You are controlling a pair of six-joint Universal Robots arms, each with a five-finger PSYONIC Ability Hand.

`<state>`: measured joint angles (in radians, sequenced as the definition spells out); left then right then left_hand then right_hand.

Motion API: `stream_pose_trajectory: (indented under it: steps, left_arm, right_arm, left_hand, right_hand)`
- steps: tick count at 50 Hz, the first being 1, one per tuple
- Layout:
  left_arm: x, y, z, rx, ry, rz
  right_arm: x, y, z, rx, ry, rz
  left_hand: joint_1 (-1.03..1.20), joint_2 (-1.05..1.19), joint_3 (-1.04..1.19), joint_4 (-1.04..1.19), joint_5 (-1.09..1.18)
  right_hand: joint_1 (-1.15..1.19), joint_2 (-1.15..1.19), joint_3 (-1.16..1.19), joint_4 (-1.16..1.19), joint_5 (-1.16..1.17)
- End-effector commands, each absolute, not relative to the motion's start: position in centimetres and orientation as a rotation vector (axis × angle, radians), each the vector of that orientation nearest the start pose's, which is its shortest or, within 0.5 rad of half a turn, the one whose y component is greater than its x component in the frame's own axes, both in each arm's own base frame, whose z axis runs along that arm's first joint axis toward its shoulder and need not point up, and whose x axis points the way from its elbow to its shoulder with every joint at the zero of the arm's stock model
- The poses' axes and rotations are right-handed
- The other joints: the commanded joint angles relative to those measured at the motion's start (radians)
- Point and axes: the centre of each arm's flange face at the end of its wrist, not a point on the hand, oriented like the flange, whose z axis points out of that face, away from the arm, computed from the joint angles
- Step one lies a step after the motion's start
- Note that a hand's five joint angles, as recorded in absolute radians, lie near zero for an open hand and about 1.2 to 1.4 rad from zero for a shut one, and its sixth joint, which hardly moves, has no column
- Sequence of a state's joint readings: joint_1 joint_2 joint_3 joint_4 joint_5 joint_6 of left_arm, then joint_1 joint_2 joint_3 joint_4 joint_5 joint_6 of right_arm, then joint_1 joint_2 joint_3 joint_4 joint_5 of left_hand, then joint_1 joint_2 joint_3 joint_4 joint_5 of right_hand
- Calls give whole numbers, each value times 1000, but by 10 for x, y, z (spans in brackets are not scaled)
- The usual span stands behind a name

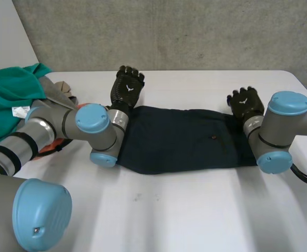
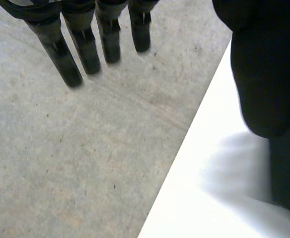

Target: Fold the laundry.

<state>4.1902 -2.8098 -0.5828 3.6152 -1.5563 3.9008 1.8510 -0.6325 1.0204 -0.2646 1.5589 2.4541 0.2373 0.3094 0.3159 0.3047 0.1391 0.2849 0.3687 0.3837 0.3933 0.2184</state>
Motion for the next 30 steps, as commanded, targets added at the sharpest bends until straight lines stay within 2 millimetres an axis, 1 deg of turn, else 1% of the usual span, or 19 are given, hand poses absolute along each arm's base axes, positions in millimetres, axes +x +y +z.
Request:
stream_pose_trajectory:
  steps: [1, 2, 3, 4, 6, 7, 10, 11, 13, 14, 15, 17, 18, 21, 22, 25, 26, 29, 30]
  left_arm:
    - [-389, -395, 156, 1055, 1369, -2429]
    - [-387, -394, 162, 1044, 1365, -2440]
    - [-385, -389, 173, 1027, 1369, -2465]
    - [-383, -386, 181, 1013, 1372, -2477]
    - [-380, -381, 192, 994, 1386, -2495]
    - [-374, -376, 205, 973, 1400, -2509]
    - [-366, -366, 213, 955, 1456, -2506]
    - [-361, -358, 213, 955, 1508, -2492]
    - [-356, -349, 208, 969, 1580, -2466]
    - [-354, -344, 207, 979, 1614, -2454]
    - [-349, -334, 205, 997, 1694, -2423]
    - [-343, -325, 203, 1009, 1777, -2392]
    - [-339, -316, 199, 1019, 1868, -2356]
    - [-334, -307, 192, 1023, 1995, -2300]
    - [-331, -302, 187, 1020, 2081, -2261]
    - [-329, -297, 181, 1012, 2167, -2217]
    - [-328, -295, 179, 1007, 2202, -2199]
    - [-326, -293, 176, 1003, 2235, -2178]
    - [-326, -293, 176, 1004, 2238, -2174]
  right_arm:
    - [252, -418, 174, -1047, 2240, -2403]
    - [252, -415, 181, -1033, 2223, -2406]
    - [251, -408, 195, -1008, 2186, -2409]
    - [249, -404, 204, -999, 2159, -2410]
    - [248, -395, 215, -1005, 2127, -2391]
    - [247, -382, 225, -1033, 2099, -2348]
    - [246, -361, 232, -1077, 2111, -2243]
    - [244, -349, 230, -1100, 2142, -2155]
    - [241, -340, 225, -1109, 2185, -2071]
    - [234, -334, 216, -1099, 2247, -1983]
    - [230, -333, 211, -1086, 2284, -1940]
    - [223, -329, 203, -1070, 2338, -1868]
    - [217, -325, 193, -1064, 2377, -1808]
    - [215, -319, 182, -1069, 2390, -1757]
    - [215, -318, 176, -1081, 2379, -1740]
    - [212, -319, 164, -1083, 2372, -1721]
    - [211, -323, 153, -1082, 2373, -1718]
    - [211, -329, 135, -1078, 2368, -1715]
    - [211, -330, 132, -1084, 2366, -1719]
  left_hand:
    - [-63, -135, -141, -130, -139]
    - [-63, -135, -141, -130, -139]
    - [-63, -135, -141, -130, -139]
    - [-63, -135, -141, -130, -139]
    - [-63, -135, -141, -130, -139]
    - [-63, -135, -141, -130, -139]
    - [-63, -135, -141, -130, -139]
    - [-63, -135, -141, -130, -139]
    - [-63, -135, -141, -130, -139]
    - [-63, -135, -141, -130, -139]
    - [-63, -135, -141, -130, -139]
    - [-63, -135, -141, -130, -139]
    - [-63, -135, -141, -130, -139]
    - [-63, -135, -141, -130, -139]
    - [-63, -135, -141, -130, -139]
    - [-63, -135, -141, -130, -139]
    - [-63, -135, -141, -130, -139]
    - [-63, -135, -141, -130, -139]
    - [-63, -135, -141, -130, -139]
  right_hand:
    - [-110, -194, -209, -219, -218]
    - [-110, -194, -209, -219, -218]
    - [-110, -194, -209, -219, -218]
    - [-110, -194, -209, -219, -218]
    - [-110, -194, -209, -219, -218]
    - [-110, -194, -209, -219, -218]
    - [-110, -194, -209, -219, -218]
    - [-110, -194, -209, -219, -218]
    - [-98, -181, -196, -206, -206]
    - [-56, -140, -155, -165, -164]
    - [-33, -117, -132, -141, -141]
    - [26, -58, -73, -83, -82]
    - [61, -23, -38, -47, -47]
    - [79, -5, -20, -29, -29]
    - [114, 30, 15, 6, 6]
    - [123, 39, 24, 15, 15]
    - [126, 42, 27, 18, 18]
    - [146, 63, 48, 38, 38]
    - [161, 77, 62, 53, 53]
